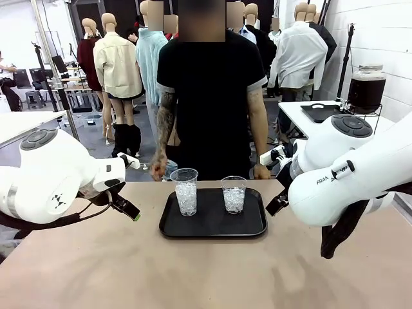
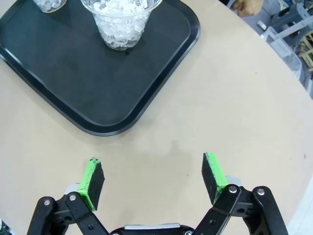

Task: Pour the drink into the iced cup.
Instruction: Pick up the iced cup indicated by the human and present it to them.

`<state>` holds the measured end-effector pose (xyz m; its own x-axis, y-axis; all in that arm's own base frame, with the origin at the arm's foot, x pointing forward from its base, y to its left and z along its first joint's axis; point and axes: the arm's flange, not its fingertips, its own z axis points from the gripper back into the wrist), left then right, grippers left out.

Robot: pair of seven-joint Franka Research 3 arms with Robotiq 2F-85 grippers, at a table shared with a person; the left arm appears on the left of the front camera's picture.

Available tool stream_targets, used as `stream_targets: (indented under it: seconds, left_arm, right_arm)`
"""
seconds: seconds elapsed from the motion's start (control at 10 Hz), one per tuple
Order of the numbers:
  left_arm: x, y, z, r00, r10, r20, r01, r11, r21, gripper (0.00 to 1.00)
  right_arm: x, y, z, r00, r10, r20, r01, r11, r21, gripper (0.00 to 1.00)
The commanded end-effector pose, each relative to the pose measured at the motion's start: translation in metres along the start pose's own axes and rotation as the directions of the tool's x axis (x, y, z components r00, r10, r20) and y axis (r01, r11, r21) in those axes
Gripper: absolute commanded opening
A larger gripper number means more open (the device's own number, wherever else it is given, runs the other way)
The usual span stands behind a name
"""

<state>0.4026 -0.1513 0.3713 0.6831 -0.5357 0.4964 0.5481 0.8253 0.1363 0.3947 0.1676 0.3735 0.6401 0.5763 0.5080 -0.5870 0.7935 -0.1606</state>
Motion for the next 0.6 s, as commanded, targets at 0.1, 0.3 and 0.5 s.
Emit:
stream_targets:
  seconds: [0.1, 0.3, 0.5]
  left_arm:
    - [-0.0002, 0.0007, 0.0, 1.0, 0.001, 0.0, -0.001, 1.0, 0.001, 1.0]
    - [-0.0002, 0.0007, 0.0, 1.0, 0.001, 0.0, -0.001, 1.0, 0.001, 1.0]
    - [-0.0002, 0.0007, 0.0, 1.0, 0.001, 0.0, -0.001, 1.0, 0.001, 1.0]
  right_arm:
    - [0.0, -0.0001, 0.0, 1.0, -0.001, 0.0, 0.001, 1.0, 0.0, 1.0]
    - [0.0, -0.0001, 0.0, 1.0, -0.001, 0.0, 0.001, 1.0, 0.0, 1.0]
    - [0.0, -0.0001, 0.0, 1.0, -0.001, 0.0, 0.001, 1.0, 0.0, 1.0]
